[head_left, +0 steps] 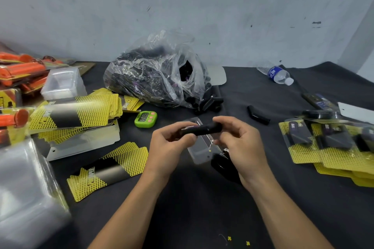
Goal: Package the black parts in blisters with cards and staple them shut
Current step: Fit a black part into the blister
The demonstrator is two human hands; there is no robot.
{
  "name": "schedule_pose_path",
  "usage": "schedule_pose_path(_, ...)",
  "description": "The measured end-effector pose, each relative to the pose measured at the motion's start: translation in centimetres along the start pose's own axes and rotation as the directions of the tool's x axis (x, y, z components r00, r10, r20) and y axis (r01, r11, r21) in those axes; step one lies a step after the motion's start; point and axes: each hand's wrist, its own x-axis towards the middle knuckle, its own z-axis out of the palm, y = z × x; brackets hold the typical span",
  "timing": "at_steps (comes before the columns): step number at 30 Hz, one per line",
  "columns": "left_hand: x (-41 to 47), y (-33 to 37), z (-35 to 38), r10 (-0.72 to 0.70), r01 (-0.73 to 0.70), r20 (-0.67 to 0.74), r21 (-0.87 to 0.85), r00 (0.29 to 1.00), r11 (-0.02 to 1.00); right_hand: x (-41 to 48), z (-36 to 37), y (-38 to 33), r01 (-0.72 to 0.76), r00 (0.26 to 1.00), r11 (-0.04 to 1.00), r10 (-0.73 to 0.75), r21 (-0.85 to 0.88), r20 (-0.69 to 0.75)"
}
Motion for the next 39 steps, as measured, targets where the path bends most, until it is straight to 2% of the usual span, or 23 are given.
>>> schedule_pose_path(2, 0.2, 0.2, -0.1, -0.035, 0.033, -0.018, -0.102, 0.999, 0.994, -0.1, 0.0, -0.1, 0.023, 0.995, 1.000, -0.023, 0.007, 0.092)
schedule_pose_path(4, 0.3, 0.3, -0.2, -0.061, 0.057, -0.031, -0.131, 0.998, 0.990, -0.1, -0.1, 0.0, 0.024, 0.992, 0.999, -0.027, 0.022, 0.122)
schedule_pose_path(6, 0.3, 0.2, -0.3, -0.063, 0.059, -0.028, -0.106, 0.998, 0.993, -0.1, -0.1, 0.2, 0.005, 0.992, 1.000, -0.007, 0.016, 0.123)
schedule_pose_path(9, 0.5, 0.1, -0.5, -0.057, 0.057, 0.002, -0.074, 0.998, 0.996, -0.3, -0.1, 0.3, 0.060, 0.992, 0.995, -0.051, -0.075, 0.116)
schedule_pose_path(13, 0.4, -0.3, -0.3, -0.067, 0.067, 0.036, 0.012, 0.997, 0.998, -0.4, 0.4, 0.4, 0.080, 0.988, 0.996, -0.075, -0.036, 0.134)
schedule_pose_path(15, 0.5, -0.4, -0.1, -0.101, 0.098, -0.080, -0.049, 0.992, 0.994, -0.3, 0.6, 0.6, 0.049, 0.996, 0.999, -0.049, -0.007, 0.069)
schedule_pose_path(17, 0.8, -0.7, -0.4, -0.161, 0.144, -0.262, -0.082, 0.951, 0.986, -0.2, 0.6, 0.8, 0.023, 1.000, 1.000, -0.023, -0.002, 0.006)
schedule_pose_path(19, 0.9, -1.4, -0.9, -0.139, 0.235, -0.420, 0.184, 0.897, 0.955, -0.1, 0.5, 1.0, 0.019, 1.000, 1.000, -0.019, -0.024, -0.018)
schedule_pose_path(20, 0.7, -1.6, -0.9, -0.116, 0.287, -0.436, 0.350, 0.893, 0.892, -0.1, 0.5, 0.9, 0.017, 1.000, 0.999, -0.018, -0.035, -0.021)
schedule_pose_path(22, 0.4, -2.0, -0.3, -0.100, 0.296, -0.351, 0.565, 0.931, 0.770, -0.2, 0.5, 0.8, 0.011, 1.000, 0.999, -0.011, -0.039, -0.010)
schedule_pose_path(25, 0.3, -2.2, 0.7, -0.126, 0.230, -0.202, 0.667, 0.971, 0.709, -0.5, 0.6, 0.5, 0.005, 1.000, 1.000, -0.005, -0.004, 0.015)
schedule_pose_path(27, 0.5, -2.2, 0.5, -0.129, 0.207, -0.166, 0.656, 0.978, 0.726, -0.6, 0.6, 0.2, -0.051, 0.998, 0.996, 0.049, 0.076, 0.030)
schedule_pose_path(29, 0.6, -2.2, -0.1, -0.141, 0.227, -0.188, 0.609, 0.972, 0.760, -0.5, 0.5, -0.2, -0.173, 0.984, 0.959, 0.160, 0.223, 0.074)
schedule_pose_path(31, 0.6, -2.1, -0.3, -0.161, 0.268, -0.235, 0.552, 0.959, 0.789, -0.4, 0.3, -0.6, -0.316, 0.948, 0.874, 0.278, 0.369, 0.153)
schedule_pose_path(34, 0.5, -2.0, 0.0, -0.150, 0.274, -0.264, 0.536, 0.953, 0.798, -0.5, 0.0, -0.7, -0.449, 0.893, 0.765, 0.370, 0.461, 0.256)
schedule_pose_path(37, 0.4, -1.9, 0.0, -0.172, 0.269, -0.236, 0.480, 0.956, 0.835, -0.4, 0.0, -0.6, -0.457, 0.890, 0.761, 0.384, 0.460, 0.248)
schedule_pose_path(39, 0.3, -1.9, 0.1, -0.204, 0.278, -0.210, 0.435, 0.956, 0.856, -0.2, 0.1, -0.5, -0.367, 0.930, 0.856, 0.334, 0.363, 0.153)
